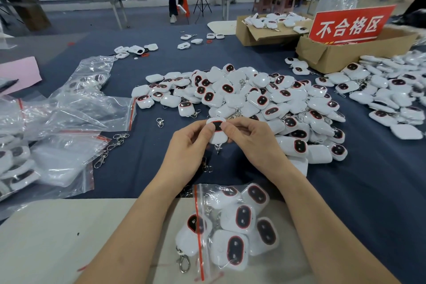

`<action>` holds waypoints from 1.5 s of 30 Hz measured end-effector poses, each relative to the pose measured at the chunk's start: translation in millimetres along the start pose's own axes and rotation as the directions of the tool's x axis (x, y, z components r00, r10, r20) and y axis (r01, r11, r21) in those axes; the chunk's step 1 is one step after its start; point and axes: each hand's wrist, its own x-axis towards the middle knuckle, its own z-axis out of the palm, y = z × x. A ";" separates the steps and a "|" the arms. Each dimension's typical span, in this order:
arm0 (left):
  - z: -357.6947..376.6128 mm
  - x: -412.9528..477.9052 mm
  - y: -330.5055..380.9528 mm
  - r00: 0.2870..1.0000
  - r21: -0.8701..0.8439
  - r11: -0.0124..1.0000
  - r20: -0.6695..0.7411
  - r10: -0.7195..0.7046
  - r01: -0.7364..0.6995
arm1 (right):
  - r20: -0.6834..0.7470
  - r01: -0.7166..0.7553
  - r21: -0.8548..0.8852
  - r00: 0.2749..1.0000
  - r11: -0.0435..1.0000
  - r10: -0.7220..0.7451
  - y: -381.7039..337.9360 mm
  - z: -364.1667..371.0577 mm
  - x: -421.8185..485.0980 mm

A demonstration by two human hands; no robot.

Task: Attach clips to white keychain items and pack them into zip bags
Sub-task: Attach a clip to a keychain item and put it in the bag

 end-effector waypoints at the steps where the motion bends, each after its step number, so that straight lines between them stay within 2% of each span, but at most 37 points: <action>1: -0.1 -0.2 -0.1 1.000 0.000 1.000 0.001 0.003 -0.003 | -0.003 -0.004 0.001 1.000 1.000 0.004 -0.2 0.1 0.1; 11: -0.2 -1.9 2.4 1.000 0.036 0.999 0.011 0.024 -0.024 | -0.027 -0.004 -0.058 1.000 0.998 0.002 0.1 1.1 0.4; 20: 2.6 -2.0 5.5 0.999 0.089 0.996 0.043 0.022 -0.025 | 0.006 0.029 0.008 1.000 1.000 -0.029 -4.3 -0.7 -2.3; 28: 1.4 -1.1 4.4 1.000 0.114 0.993 0.029 0.009 -0.012 | 0.015 0.006 -0.024 1.000 1.000 -0.006 -0.6 -1.1 -1.5; 35: 4.6 -2.6 7.2 0.999 0.100 0.995 0.032 0.025 -0.028 | -0.042 -0.005 0.036 0.999 0.999 0.007 3.0 -0.6 0.6; 39: 3.4 0.0 4.5 1.000 0.049 0.999 -0.010 -0.019 0.019 | 0.040 0.006 0.027 0.999 1.000 -0.007 -0.2 -3.5 0.6; 45: 2.6 2.2 0.3 0.995 -0.026 0.995 -0.007 -0.097 0.097 | 0.011 -0.095 -0.022 0.995 0.995 0.095 1.3 -3.0 1.7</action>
